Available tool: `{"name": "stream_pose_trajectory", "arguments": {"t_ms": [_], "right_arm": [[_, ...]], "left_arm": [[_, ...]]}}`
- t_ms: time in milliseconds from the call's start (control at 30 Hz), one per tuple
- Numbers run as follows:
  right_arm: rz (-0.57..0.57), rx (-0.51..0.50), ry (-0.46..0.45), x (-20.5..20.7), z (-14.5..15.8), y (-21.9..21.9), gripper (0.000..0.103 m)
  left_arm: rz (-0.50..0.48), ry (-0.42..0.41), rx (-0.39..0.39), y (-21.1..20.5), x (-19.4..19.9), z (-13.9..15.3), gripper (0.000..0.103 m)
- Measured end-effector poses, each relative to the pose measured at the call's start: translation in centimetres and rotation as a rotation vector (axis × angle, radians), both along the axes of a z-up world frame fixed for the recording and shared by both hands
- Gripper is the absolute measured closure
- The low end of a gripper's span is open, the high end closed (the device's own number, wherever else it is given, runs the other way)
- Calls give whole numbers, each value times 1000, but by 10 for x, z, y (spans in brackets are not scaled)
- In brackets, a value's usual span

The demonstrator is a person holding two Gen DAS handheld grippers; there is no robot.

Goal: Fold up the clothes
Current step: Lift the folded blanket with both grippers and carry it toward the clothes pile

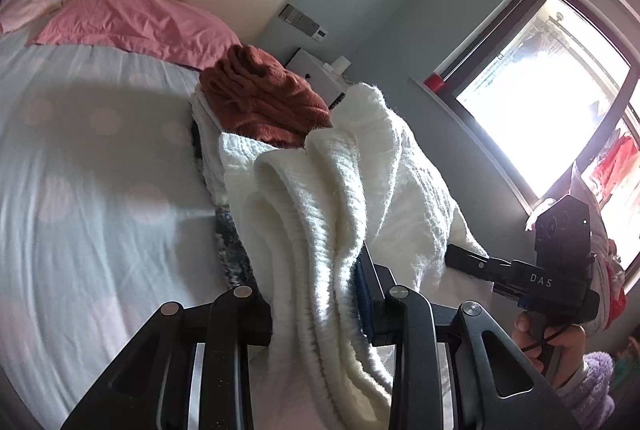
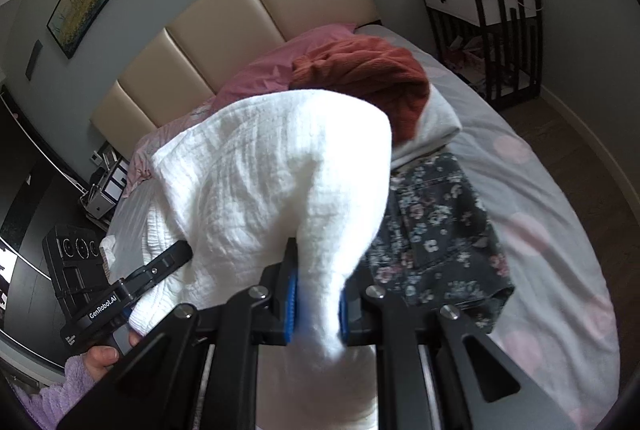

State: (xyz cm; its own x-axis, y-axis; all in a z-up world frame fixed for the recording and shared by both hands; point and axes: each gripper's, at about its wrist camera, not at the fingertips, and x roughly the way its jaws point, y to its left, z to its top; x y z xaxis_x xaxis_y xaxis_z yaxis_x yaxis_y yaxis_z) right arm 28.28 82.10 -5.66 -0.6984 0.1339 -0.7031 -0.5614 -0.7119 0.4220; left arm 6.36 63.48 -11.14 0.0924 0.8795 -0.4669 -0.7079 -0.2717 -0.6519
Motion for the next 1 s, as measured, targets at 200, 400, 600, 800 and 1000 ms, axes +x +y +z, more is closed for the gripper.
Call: {"name": "stream_pose_trajectory", "arguments": {"t_ms": [200,400,600,800,1000], "right_arm": [[-9,-5,-83,-4,-36,63,88],[-13,-59,-133,-22,-91,112,88],[-3,-133,-218,-31,-144,131,88],[33,-226,-179,-23,-150,146,70],[17,-363,-53,-13,-146,179,28]], "left_arm": [[-13,-36,-86,70,9,-42,72],[2,-99,-161,111,-5,-89,72],[-36,-126,-233,130,-14,-126,70],[-145,-180,-218,132,-28,-133,57],[-206,-95,-229,143,-40,-113,35]]}}
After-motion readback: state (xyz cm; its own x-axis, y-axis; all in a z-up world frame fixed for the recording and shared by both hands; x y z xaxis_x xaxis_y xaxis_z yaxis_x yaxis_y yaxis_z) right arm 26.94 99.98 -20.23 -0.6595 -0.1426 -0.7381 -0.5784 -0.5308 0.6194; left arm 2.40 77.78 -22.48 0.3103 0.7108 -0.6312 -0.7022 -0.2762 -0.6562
